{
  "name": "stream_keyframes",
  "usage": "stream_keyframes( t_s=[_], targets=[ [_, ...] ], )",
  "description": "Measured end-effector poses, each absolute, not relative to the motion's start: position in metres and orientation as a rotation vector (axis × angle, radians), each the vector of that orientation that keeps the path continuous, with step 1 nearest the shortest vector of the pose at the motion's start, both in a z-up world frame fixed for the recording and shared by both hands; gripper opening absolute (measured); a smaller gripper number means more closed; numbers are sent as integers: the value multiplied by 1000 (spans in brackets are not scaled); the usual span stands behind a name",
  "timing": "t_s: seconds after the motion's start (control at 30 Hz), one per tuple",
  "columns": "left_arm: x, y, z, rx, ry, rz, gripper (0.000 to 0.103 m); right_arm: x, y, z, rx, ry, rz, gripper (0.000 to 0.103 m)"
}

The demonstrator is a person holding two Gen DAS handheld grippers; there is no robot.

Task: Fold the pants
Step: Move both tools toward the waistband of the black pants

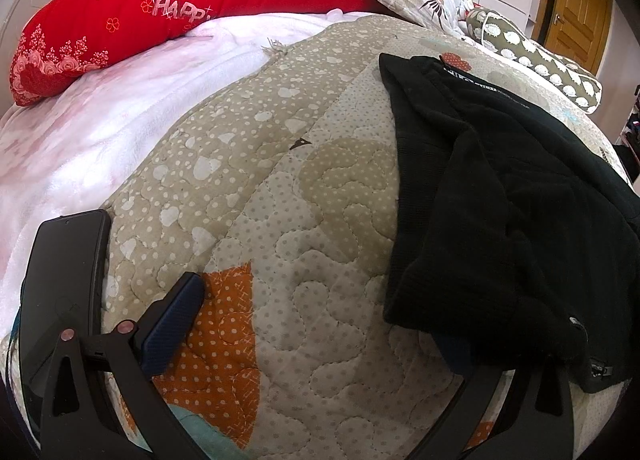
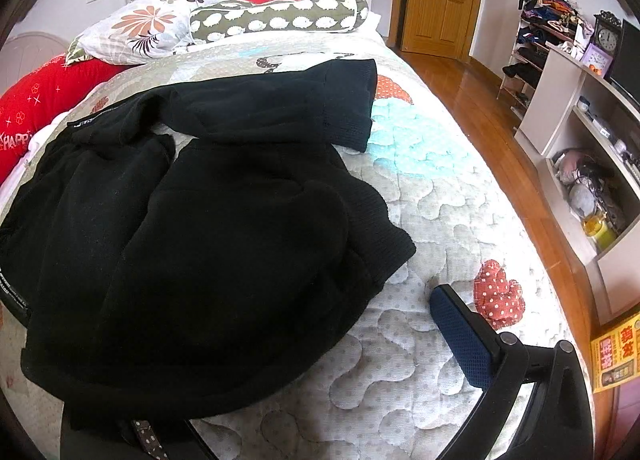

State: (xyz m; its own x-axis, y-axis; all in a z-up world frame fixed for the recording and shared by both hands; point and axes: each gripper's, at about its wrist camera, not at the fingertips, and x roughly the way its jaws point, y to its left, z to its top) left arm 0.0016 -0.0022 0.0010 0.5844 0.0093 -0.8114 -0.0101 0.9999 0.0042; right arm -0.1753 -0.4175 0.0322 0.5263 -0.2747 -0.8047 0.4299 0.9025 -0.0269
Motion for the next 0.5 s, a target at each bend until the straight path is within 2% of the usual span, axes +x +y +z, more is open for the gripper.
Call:
stream_keyframes(
  t_s=[0.3, 0.37, 0.5],
  targets=[
    [-23, -7, 22, -8, 995, -27, 103, -177, -416, 36, 185, 947, -412, 103],
    [-38, -9, 37, 3, 951, -47, 103, -188, -416, 42, 201, 973, -394, 103],
    [-63, -20, 67, 49, 855, -79, 103, -223, -408, 65, 203, 883, -365, 103]
  ],
)
